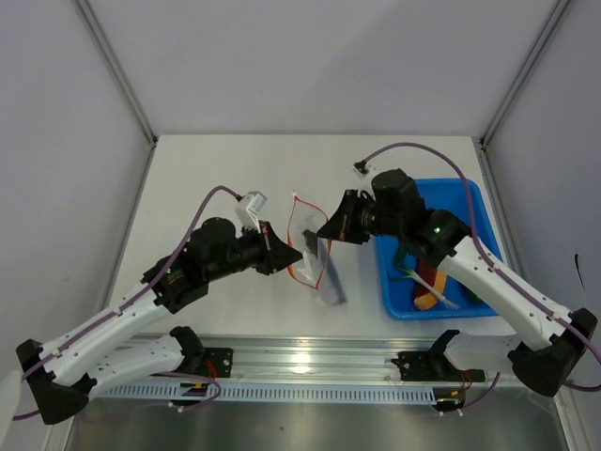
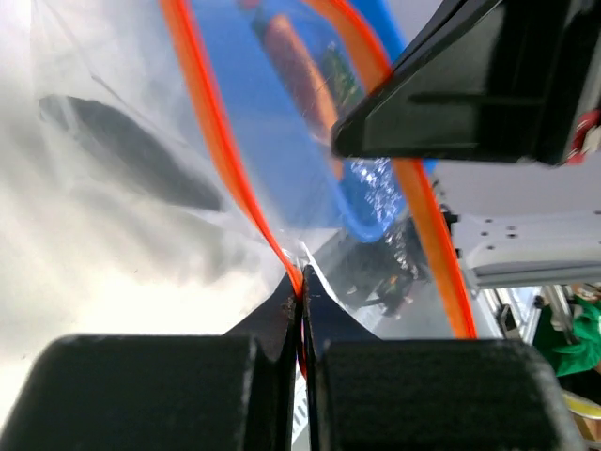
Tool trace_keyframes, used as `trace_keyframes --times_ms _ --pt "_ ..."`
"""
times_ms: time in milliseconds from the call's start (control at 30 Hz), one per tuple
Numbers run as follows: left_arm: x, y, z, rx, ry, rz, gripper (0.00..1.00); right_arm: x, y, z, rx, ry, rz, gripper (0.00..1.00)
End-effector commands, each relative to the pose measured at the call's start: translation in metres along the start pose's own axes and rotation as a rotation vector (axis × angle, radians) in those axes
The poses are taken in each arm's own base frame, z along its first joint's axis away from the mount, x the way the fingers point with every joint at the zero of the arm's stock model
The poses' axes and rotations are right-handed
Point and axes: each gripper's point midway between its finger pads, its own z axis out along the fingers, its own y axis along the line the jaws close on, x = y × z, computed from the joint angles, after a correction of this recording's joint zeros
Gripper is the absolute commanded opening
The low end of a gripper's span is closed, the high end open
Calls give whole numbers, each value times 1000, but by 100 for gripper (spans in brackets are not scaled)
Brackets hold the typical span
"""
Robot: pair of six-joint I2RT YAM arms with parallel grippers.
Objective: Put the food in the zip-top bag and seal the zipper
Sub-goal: Adjust the zipper food storage bag at the center of the board.
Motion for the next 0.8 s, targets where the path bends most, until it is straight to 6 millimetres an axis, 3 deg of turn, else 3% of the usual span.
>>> trace_keyframes --times_ms 0,167,200,300,367,467,500,633,767 --pt "-18 -27 -13 93 -40 18 1 -11 32 -19 -73 -8 7 0" --pt "6 11 15 -16 2 -27 1 7 -8 27 37 69 30 0" --pt "23 29 20 -55 30 -42 1 17 -27 41 92 88 35 0" --pt "33 40 24 -87 51 -46 1 29 -44 55 124 110 38 0" --pt "28 40 21 -99 44 -33 0 29 -41 55 115 106 23 0" --pt "1 26 11 -96 -20 37 1 16 -30 43 122 68 -19 0" --pt "-19 10 4 -71 -63 52 1 10 -23 37 114 50 -40 0" --pt "-35 -9 -8 -35 -88 81 1 -7 -1 14 82 -17 -75 0" --pt "-31 -5 -6 -37 -83 77 1 -9 7 3 52 -44 -86 1"
